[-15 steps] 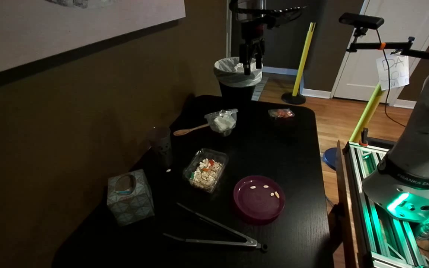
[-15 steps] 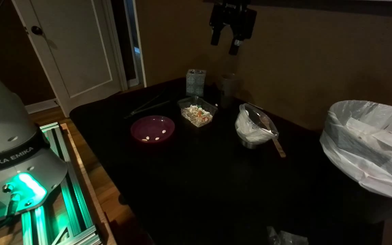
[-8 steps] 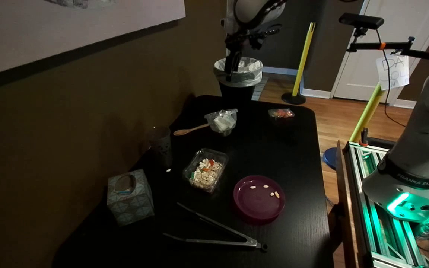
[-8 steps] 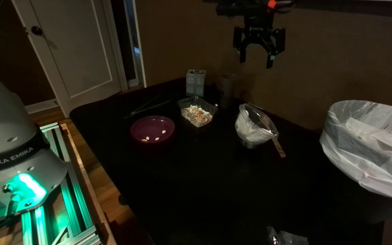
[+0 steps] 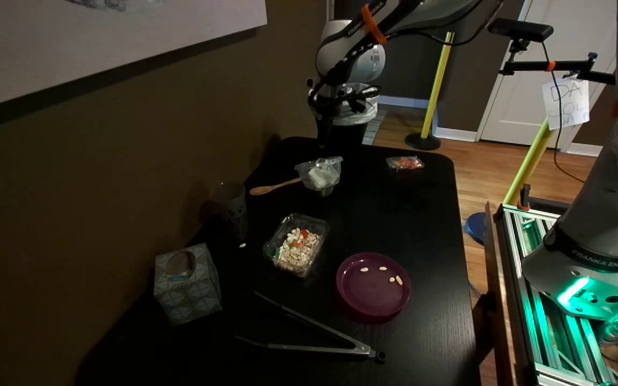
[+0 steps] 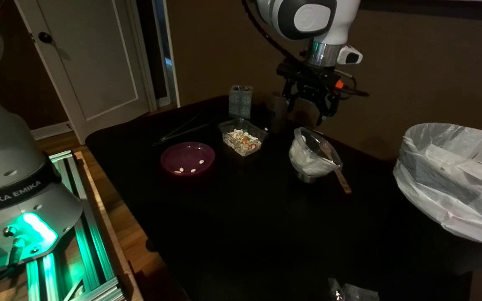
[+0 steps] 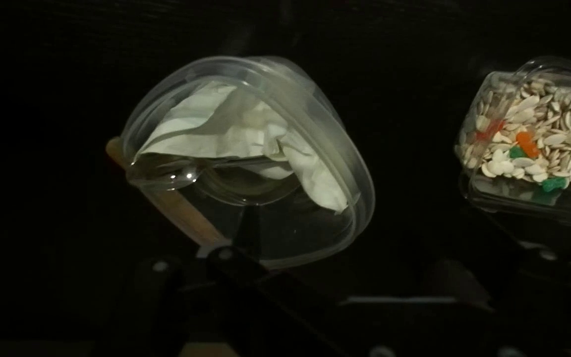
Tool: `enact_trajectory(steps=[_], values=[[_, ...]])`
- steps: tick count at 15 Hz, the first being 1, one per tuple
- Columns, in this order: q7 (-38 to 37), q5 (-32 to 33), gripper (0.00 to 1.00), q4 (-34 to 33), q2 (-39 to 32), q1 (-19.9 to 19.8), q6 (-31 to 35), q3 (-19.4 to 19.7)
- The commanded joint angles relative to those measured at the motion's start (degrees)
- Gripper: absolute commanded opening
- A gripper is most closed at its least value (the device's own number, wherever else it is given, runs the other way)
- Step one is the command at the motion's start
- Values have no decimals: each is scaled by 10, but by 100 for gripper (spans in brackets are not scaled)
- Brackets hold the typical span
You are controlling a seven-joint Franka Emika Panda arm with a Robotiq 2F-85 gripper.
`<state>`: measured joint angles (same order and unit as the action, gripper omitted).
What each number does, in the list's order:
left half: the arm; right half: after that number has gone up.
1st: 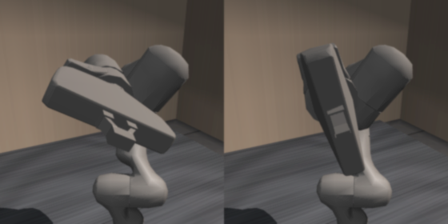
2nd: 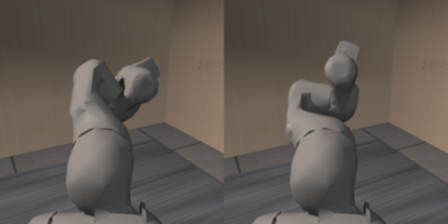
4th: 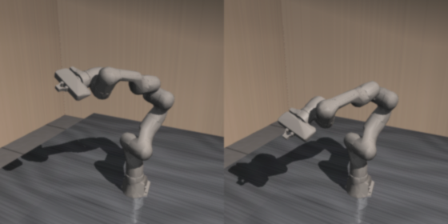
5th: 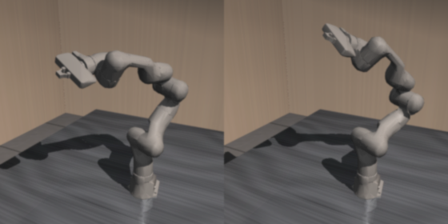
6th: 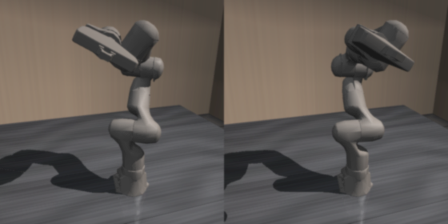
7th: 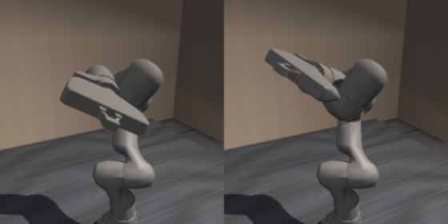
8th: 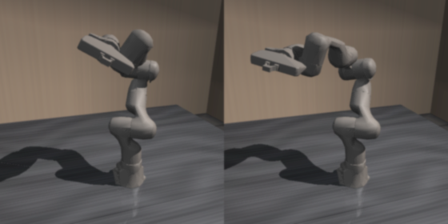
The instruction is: Place the small silver bowl on the purple lid
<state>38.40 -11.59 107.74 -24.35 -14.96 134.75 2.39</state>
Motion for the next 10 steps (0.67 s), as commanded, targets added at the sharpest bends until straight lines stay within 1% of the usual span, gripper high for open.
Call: enact_trajectory(steps=[1, 6, 7, 8, 10], values=[[37, -14, 100, -54, -54, -25, -38, -22], [32, 5, 100, -104, -104, -26, -113, -22], [32, 7, 97, -113, -111, -25, -124, -23], [31, 7, 73, -119, -116, -24, -132, -23], [29, 7, 70, -133, -124, -24, -143, -23]])
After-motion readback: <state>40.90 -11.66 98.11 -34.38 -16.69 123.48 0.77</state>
